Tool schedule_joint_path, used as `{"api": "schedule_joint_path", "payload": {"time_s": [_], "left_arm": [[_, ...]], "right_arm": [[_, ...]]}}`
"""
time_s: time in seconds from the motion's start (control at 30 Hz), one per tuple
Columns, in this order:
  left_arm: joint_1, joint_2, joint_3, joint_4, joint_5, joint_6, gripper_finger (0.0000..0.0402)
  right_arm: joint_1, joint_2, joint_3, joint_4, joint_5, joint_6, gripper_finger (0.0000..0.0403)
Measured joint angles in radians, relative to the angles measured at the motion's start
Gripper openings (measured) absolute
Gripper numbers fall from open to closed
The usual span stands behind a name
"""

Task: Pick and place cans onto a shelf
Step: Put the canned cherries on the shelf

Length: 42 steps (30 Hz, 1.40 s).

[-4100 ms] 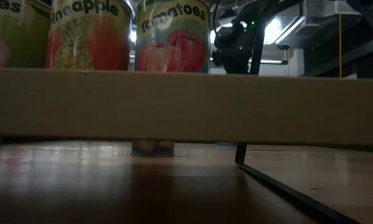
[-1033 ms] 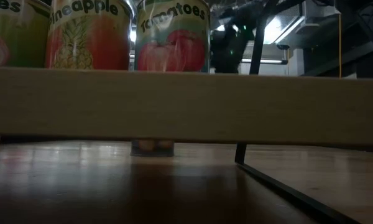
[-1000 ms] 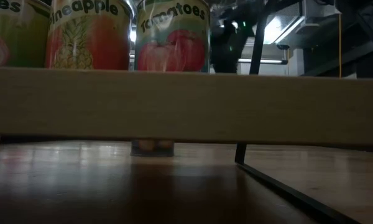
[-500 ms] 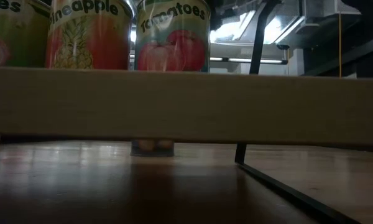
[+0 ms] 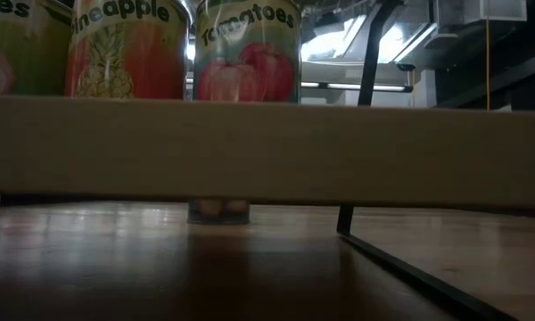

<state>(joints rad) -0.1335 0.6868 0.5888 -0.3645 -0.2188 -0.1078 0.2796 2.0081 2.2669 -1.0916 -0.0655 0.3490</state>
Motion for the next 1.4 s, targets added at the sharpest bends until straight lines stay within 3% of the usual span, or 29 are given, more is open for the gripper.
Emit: {"api": "schedule_joint_path", "payload": {"time_s": [0.17, 0.4, 0.73, 1.4], "left_arm": [[0.0, 0.0, 0.0, -0.004, 0.0, -0.021, 0.0079], [0.0, 0.0, 0.0, -0.002, 0.003, -0.021, 0.0079], [0.0, 0.0, 0.0, -0.002, 0.003, -0.022, 0.0079], [0.0, 0.0, 0.0, -0.002, 0.003, -0.022, 0.0079]], "right_arm": [[0.107, 0.051, 0.0, 0.073, 0.083, 0.098, 0.0], [0.182, 0.157, 0.0, 0.167, 0.098, 0.168, 0.0003], [0.2, 0.258, 0.0, 0.194, 0.099, 0.276, 0.0004], [0.2, 0.306, 0.0, 0.205, 0.126, 0.274, 0.0006]]}}
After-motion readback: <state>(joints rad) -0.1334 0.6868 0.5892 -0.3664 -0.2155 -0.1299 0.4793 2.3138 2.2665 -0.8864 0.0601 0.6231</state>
